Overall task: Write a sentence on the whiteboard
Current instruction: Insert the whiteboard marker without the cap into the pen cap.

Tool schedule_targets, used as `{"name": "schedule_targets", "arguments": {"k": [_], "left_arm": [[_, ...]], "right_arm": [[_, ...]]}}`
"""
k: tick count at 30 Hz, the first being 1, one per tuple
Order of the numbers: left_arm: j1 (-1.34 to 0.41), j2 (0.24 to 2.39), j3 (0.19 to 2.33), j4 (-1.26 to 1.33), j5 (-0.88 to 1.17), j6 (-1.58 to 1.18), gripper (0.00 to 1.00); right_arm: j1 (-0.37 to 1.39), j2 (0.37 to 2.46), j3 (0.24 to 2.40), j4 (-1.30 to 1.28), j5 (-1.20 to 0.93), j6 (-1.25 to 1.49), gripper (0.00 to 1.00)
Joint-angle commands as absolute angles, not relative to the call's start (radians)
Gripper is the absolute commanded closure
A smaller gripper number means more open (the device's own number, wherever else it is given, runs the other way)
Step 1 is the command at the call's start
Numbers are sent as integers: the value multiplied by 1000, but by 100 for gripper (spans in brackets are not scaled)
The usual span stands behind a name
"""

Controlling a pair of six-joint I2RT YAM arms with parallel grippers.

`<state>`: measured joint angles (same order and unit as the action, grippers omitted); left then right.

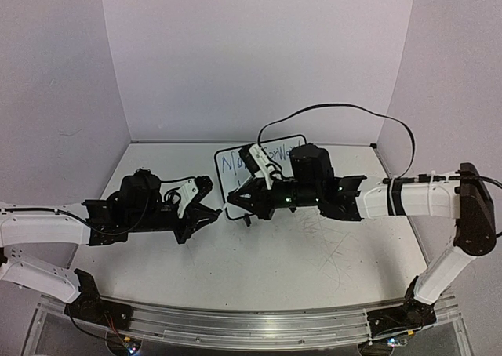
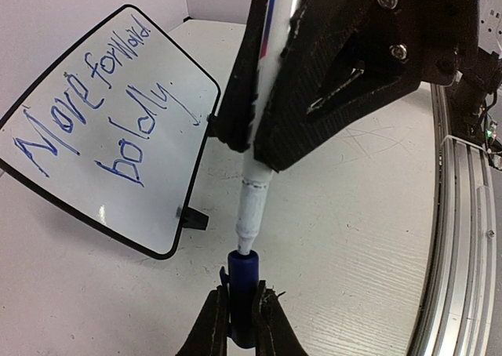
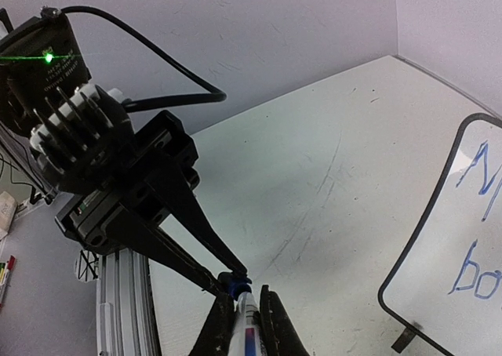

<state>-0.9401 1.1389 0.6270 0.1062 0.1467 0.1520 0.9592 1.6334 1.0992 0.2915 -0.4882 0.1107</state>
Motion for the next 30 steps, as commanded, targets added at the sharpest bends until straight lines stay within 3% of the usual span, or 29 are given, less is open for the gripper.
{"name": "schedule_targets", "arguments": {"k": [1,21,30], "left_arm": [[-944,1109,646,143,138,149,100],[-945,1107,668,143,84,138,100],[-953,1084,682,146,-64,163,100]], "right_arm": [[964,1653,1121,327,-503,127,100],[1007,1803,1178,349,-547,222,100],[1042,1938,1270,319,-603,454,100]]}}
